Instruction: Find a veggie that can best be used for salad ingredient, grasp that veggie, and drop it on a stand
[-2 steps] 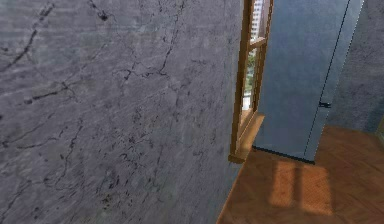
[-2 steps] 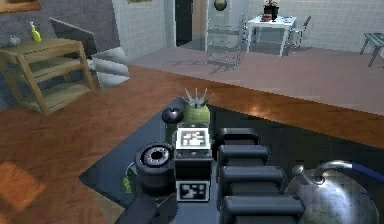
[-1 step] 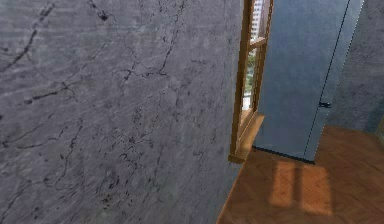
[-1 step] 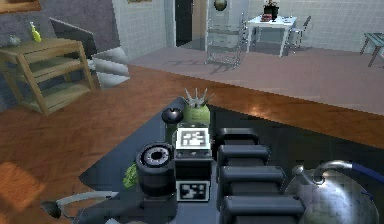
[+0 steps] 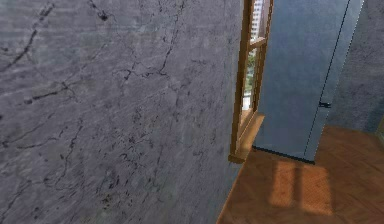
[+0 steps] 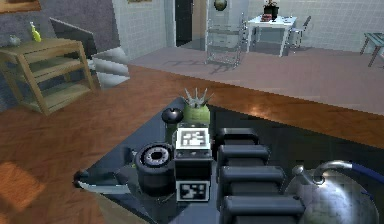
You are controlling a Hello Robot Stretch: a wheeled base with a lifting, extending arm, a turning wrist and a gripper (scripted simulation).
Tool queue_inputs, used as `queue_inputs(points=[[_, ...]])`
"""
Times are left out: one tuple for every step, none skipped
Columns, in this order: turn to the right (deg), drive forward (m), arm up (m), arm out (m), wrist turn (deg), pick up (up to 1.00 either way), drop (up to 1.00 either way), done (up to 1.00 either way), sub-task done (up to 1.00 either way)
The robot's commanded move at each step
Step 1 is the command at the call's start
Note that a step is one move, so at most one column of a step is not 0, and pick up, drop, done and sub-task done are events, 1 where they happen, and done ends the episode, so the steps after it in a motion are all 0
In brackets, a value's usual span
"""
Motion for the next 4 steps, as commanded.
queue_inputs(points=[[0.0,0.0,0.0,0.0,21.0,0.0,0.0,0.0,0.0],[0.0,0.0,-0.14,0.0,0.0,0.0,0.0,0.0,0.0],[0.0,0.0,0.0,0.0,0.0,1.0,0.0,0.0,0.0],[0.0,0.0,0.1,0.0,0.0,0.0,0.0,0.0,0.0]])
